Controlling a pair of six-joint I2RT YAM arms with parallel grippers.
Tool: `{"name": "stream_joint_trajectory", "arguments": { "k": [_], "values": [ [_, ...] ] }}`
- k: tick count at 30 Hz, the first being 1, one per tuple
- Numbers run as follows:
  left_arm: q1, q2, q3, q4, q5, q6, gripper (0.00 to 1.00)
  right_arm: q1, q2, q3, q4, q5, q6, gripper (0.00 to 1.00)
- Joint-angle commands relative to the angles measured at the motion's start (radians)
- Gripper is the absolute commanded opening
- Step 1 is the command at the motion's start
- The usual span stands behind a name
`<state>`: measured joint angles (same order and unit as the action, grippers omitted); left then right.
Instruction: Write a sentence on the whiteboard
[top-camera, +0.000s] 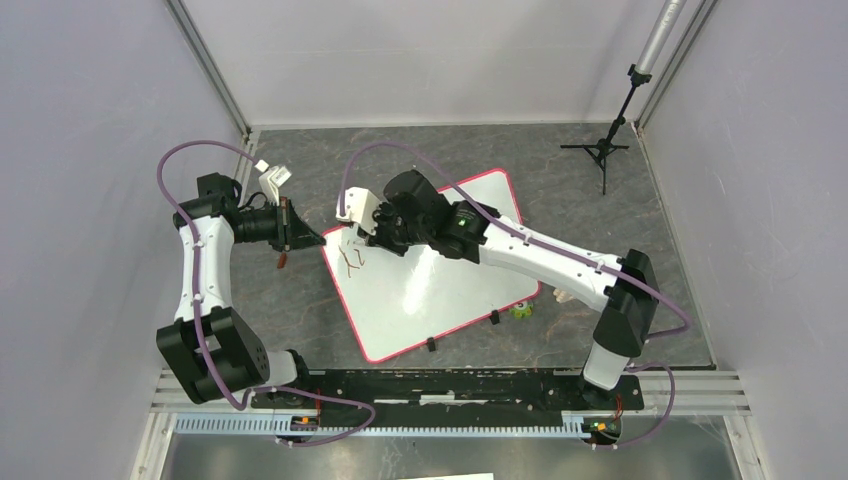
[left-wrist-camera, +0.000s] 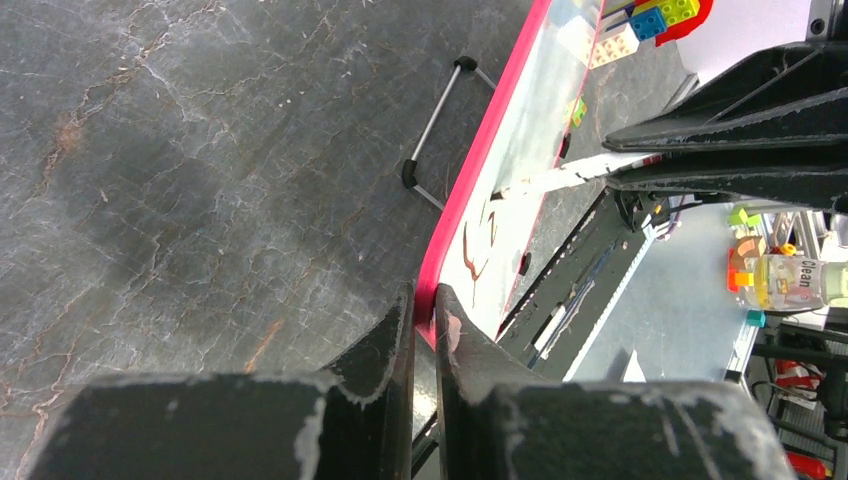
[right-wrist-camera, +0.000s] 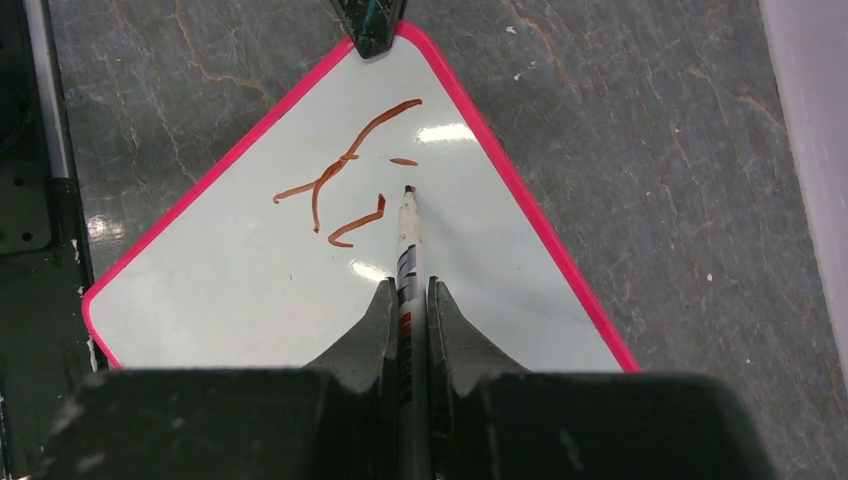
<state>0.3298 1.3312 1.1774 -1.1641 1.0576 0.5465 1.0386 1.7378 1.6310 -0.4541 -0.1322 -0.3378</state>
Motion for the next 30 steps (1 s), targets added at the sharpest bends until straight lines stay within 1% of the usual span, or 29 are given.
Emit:
{"name": "stream_joint_trajectory", "arguments": {
  "k": [1,10,17,30],
  "values": [
    [-0.012,-0.016,0.015,-0.014,0.018,0.027,0.14,-0.003,-0.001,-0.001,0.021,0.011,-0.006,0.0],
    [-0.012,-0.014,0.015,-0.014,0.019,0.026,0.14,-0.003,-0.053,-0.013,0.005,0.006,-0.003,0.0],
    [-0.012,-0.018,0.013,-0.014,0.019,0.024,0.14,-0.003,-0.111,-0.082,0.015,0.017,-0.01,0.0],
    [-0.012,-0.022,0.01,-0.013,0.017,0.023,0.14,-0.003,-0.079,-0.085,0.038,0.016,-0.015,0.0]
  ]
}}
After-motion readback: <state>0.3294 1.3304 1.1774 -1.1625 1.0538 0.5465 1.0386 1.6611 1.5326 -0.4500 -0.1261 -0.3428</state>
